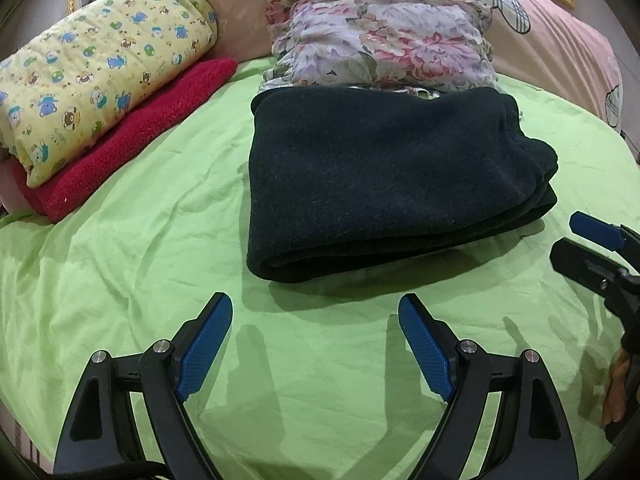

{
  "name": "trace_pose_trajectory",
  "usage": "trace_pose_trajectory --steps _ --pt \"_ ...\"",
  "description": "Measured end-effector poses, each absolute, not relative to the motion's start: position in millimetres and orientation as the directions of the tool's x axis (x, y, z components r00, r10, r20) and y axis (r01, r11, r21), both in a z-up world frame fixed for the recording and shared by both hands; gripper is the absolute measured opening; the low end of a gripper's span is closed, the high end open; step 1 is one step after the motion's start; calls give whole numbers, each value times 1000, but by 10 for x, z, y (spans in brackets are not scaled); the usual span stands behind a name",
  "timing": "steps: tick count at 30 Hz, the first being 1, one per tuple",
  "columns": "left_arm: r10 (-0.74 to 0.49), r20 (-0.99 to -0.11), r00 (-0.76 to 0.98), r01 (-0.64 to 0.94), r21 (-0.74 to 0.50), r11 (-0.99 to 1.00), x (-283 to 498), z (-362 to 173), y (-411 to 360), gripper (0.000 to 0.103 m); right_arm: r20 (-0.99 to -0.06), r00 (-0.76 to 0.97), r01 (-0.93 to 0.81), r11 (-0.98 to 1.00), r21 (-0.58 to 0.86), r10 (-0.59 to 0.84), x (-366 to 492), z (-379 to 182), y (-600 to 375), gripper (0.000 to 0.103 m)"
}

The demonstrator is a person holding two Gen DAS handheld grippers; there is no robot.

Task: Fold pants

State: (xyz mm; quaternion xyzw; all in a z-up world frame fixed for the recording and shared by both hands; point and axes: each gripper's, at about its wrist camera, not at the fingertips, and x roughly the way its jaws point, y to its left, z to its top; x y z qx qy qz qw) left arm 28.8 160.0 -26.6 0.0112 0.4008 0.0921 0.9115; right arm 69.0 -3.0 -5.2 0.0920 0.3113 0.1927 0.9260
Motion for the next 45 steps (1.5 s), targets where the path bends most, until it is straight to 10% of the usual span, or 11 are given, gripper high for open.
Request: trace_pose_trajectory --steps 45 --pt "147 -719 679 -130 79 988 365 -226 1560 86 -531 723 -321 896 308 442 806 -73 35 89"
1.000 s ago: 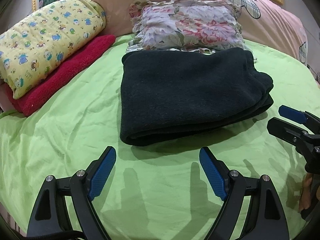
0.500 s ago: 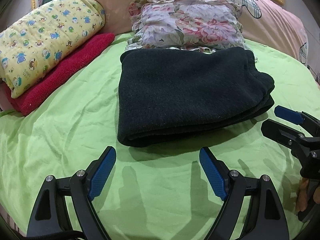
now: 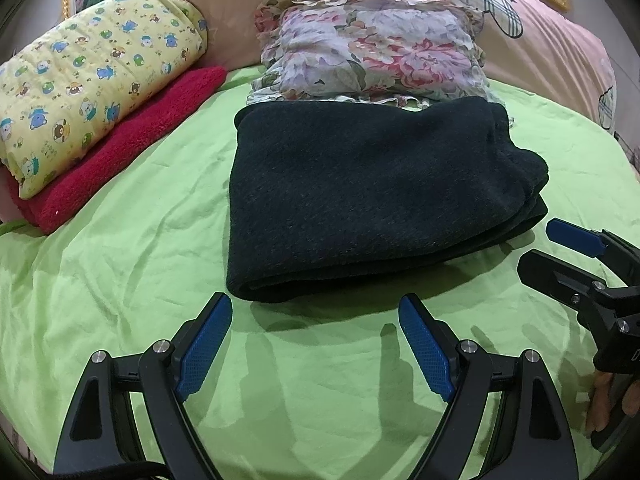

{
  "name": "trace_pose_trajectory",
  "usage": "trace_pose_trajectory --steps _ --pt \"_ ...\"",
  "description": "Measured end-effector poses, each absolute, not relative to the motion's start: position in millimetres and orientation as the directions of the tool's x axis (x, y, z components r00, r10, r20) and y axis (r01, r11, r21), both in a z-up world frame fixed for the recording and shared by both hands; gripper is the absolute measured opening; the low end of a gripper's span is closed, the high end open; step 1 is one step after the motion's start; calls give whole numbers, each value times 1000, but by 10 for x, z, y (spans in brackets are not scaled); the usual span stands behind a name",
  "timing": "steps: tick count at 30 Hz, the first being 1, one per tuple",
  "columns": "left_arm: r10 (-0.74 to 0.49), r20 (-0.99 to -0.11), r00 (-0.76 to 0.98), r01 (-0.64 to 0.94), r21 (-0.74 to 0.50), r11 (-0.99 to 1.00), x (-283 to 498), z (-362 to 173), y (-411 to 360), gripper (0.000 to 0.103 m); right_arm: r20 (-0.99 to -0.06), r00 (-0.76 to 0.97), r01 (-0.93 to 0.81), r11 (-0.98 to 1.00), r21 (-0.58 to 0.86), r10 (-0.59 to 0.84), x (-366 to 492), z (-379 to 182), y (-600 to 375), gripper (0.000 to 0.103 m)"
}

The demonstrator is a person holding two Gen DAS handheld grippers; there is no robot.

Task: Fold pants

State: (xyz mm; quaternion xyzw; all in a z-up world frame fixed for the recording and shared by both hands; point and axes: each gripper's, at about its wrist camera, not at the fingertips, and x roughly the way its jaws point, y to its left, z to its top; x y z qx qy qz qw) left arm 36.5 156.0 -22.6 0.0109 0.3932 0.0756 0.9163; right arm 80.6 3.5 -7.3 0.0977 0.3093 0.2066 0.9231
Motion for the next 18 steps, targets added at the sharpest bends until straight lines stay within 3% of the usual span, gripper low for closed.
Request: trace_pose_trajectory --steps 18 --pt "137 -723 677 -133 63 989 409 -215 1576 86 -511 725 -325 884 338 462 841 -56 24 89"
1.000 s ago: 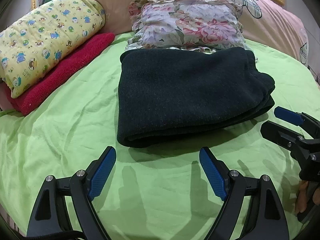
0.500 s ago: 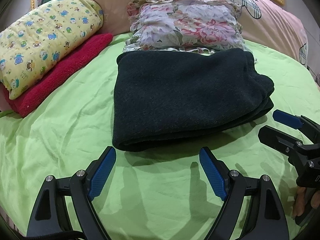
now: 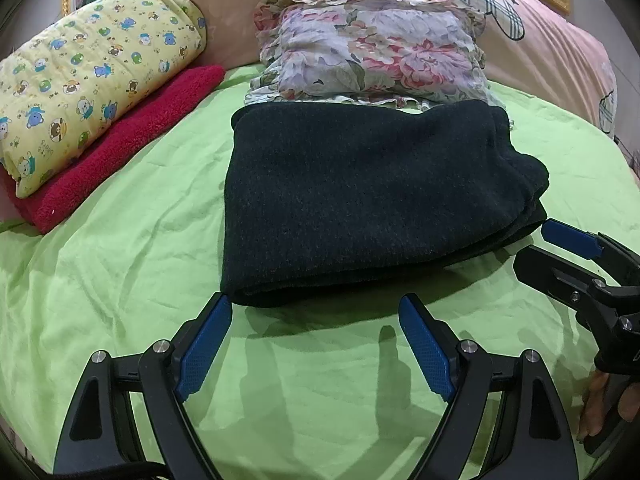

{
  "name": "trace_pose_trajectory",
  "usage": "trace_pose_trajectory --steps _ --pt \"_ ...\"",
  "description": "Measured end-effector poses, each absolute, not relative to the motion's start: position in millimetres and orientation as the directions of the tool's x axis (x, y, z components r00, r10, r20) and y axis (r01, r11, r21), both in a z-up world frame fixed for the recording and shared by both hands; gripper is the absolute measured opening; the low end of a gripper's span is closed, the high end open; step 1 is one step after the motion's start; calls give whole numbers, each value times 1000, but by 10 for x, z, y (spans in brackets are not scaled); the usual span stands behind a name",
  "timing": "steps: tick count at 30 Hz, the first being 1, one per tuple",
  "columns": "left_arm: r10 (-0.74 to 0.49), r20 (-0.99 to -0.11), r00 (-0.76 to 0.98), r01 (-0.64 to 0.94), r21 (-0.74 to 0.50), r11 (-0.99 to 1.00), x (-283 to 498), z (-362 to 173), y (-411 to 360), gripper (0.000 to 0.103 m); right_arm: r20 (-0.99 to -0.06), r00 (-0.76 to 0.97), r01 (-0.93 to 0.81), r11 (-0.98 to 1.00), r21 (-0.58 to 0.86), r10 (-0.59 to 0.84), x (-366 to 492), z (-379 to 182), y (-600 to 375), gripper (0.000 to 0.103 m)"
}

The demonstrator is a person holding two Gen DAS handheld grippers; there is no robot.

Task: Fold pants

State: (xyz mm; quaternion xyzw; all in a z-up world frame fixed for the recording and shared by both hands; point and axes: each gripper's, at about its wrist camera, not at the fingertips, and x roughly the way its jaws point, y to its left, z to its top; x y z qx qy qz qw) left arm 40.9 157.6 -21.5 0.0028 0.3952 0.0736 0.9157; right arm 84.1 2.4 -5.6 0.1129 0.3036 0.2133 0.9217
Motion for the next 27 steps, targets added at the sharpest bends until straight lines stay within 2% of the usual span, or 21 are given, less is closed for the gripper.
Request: trace_pose_trajectory --steps 27 --pt "137 -712 689 -149 46 988 426 -156 1605 86 -509 736 -301 889 345 446 857 -48 3 89"
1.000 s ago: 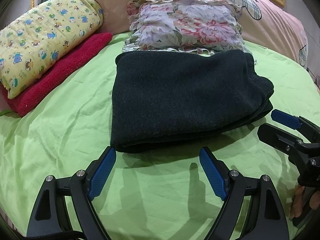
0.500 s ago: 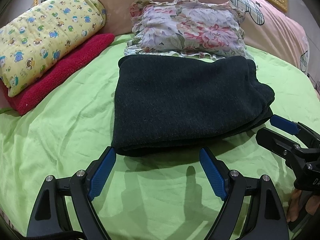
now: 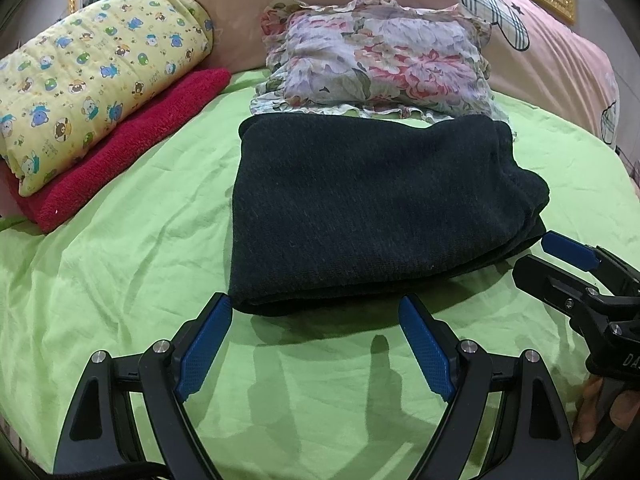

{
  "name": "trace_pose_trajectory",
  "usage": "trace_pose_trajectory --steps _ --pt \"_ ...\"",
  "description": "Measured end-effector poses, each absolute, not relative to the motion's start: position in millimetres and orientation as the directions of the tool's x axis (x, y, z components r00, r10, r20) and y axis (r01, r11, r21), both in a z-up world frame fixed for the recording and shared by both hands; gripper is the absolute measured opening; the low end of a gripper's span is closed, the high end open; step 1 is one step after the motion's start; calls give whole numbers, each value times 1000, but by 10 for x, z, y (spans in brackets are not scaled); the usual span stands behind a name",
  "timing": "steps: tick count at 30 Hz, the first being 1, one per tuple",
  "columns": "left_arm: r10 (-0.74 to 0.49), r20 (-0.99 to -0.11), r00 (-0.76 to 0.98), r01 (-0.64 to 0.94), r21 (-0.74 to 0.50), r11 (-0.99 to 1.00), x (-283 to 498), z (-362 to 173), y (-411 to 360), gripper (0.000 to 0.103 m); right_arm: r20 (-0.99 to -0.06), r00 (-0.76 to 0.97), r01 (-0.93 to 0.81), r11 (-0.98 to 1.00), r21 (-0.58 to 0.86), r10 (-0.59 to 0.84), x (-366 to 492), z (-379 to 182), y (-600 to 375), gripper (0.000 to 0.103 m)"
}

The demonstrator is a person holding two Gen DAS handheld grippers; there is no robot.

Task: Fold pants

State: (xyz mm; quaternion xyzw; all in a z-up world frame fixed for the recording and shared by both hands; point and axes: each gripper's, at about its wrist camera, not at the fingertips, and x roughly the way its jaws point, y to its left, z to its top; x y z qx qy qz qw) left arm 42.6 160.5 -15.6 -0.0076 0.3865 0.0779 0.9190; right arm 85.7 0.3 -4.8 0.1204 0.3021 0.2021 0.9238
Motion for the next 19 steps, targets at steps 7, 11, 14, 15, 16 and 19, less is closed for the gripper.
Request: trace_pose_trajectory --steps 7,11,14,15,16,19 --pt "145 -708 691 -155 50 987 397 -120 1602 86 -513 737 -292 891 347 441 859 -44 -4 89" --pt "146 -709 690 -159 48 986 379 -107 1625 86 -514 737 -291 893 344 438 858 -43 -2 89" --pt "147 -708 691 -157 52 986 364 -96 1627 86 -515 737 -291 893 343 438 859 -42 -2 89" --pt "147 -707 692 -156 53 986 354 -90 1624 86 -515 737 -291 893 343 438 858 -42 -1 89" --pt "147 -706 693 -154 54 987 353 -87 1623 86 -517 736 -291 894 342 437 861 -44 -2 89" --pt "145 -705 694 -153 53 987 336 -76 1610 86 -528 732 -286 898 335 431 872 -50 5 89"
